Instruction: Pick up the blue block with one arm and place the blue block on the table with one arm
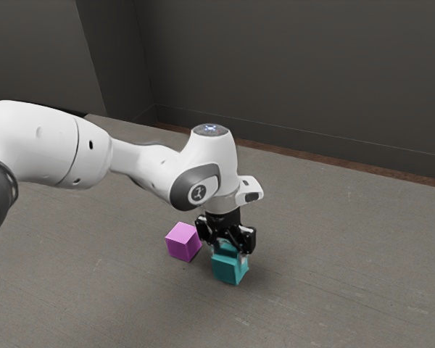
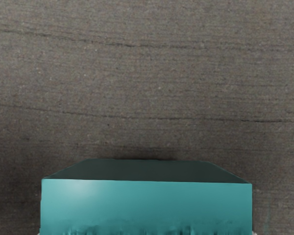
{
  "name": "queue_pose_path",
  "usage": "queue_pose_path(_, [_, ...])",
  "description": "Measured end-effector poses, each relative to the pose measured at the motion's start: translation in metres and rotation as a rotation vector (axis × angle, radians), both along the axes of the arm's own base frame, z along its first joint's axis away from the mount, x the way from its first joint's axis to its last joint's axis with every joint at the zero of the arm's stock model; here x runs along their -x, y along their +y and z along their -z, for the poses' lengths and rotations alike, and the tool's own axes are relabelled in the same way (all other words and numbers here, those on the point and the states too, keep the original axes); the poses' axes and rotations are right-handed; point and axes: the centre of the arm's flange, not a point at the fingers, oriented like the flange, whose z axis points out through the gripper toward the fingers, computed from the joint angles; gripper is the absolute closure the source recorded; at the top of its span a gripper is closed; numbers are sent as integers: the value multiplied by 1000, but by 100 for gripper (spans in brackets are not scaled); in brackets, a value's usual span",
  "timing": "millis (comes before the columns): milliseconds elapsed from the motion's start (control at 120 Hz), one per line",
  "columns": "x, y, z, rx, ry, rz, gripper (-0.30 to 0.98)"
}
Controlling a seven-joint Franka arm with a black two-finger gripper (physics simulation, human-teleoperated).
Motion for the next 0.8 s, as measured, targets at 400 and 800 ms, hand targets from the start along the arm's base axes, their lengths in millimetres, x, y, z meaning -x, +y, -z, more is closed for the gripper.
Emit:
queue_pose_path(400, [-10,12,-54,23,-77,-39,5])
queue_pose_path(800, [41,334,-350,25,-199,-424,3])
